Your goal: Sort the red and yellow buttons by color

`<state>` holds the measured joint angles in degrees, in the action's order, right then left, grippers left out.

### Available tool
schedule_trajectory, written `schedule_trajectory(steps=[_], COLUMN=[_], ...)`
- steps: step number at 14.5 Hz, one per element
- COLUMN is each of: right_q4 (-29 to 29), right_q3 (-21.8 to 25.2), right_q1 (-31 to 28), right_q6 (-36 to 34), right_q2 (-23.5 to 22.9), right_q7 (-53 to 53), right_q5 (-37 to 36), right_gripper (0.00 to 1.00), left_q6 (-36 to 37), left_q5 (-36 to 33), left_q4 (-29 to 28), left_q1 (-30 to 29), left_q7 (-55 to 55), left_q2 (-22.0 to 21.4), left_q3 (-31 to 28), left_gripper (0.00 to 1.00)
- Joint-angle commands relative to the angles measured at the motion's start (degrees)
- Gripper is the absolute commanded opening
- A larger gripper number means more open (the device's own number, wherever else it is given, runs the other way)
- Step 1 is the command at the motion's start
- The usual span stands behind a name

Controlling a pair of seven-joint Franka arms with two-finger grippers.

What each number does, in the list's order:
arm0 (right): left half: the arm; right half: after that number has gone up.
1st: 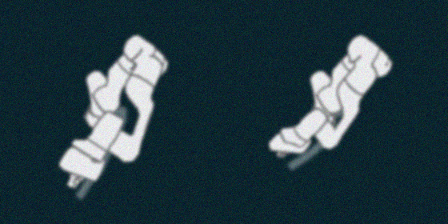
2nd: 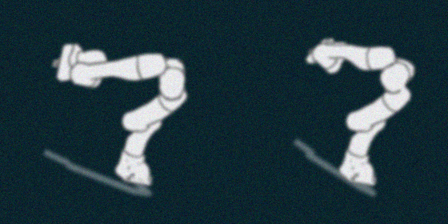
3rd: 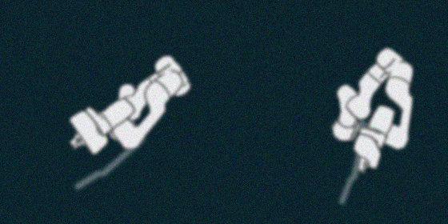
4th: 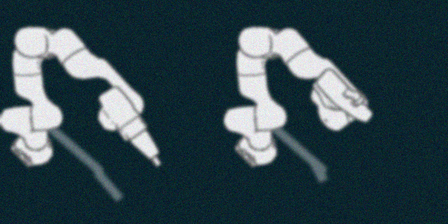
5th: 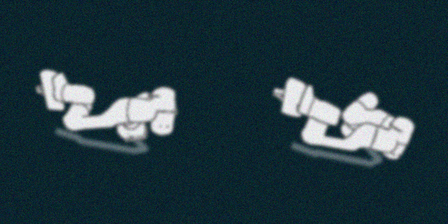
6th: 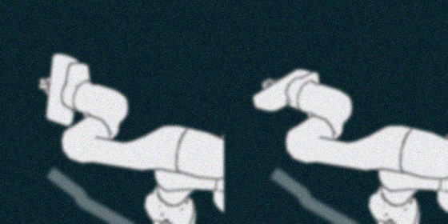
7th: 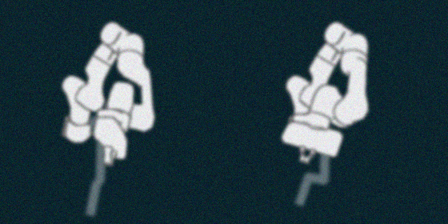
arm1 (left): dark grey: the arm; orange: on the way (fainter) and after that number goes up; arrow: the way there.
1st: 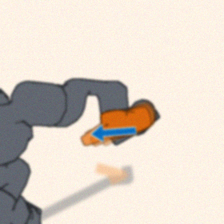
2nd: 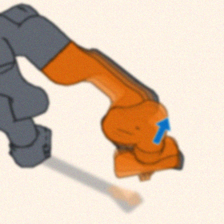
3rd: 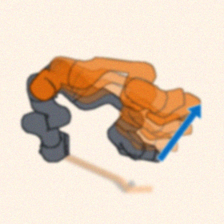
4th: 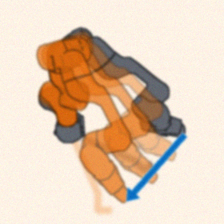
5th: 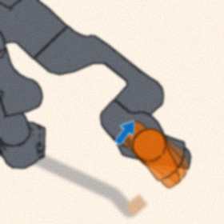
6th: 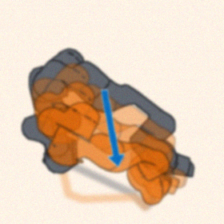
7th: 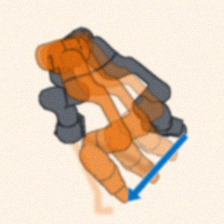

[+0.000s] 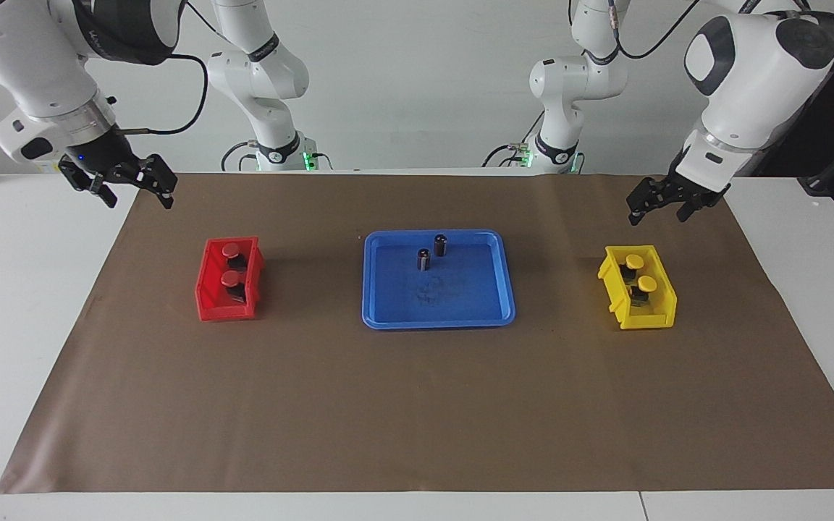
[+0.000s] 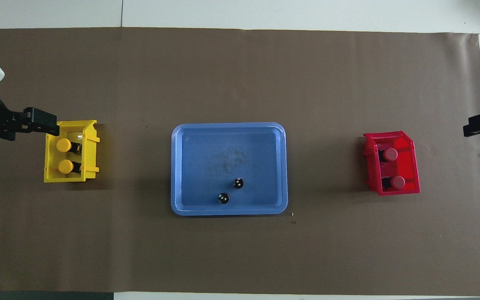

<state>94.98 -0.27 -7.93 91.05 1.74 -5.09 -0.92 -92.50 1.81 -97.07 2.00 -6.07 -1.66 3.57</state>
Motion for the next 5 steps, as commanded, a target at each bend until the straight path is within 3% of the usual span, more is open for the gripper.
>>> schedule_trajectory(steps=[1, 5], right_q4=[-0.3, -0.3], right_q3=[-0.4, -0.3], right_q1=[-0.4, -0.4], right_q6=[-0.6, -0.7], right_q2=[0.3, 0.3], right_q7=[1.0, 1.0], right_q5=[-0.6, -0.6], right_gripper=[1.0, 1.0], left_q6=[3.1, 3.0], left_q5=[-0.8, -1.2], left_q4=[1.9, 2.3], left_q1=[0.1, 0.1], left_q7=[-0.5, -0.2], left_q2=[-0.6, -0.8], left_q3=[-0.5, -0.3], left_gripper=[1.0, 1.0])
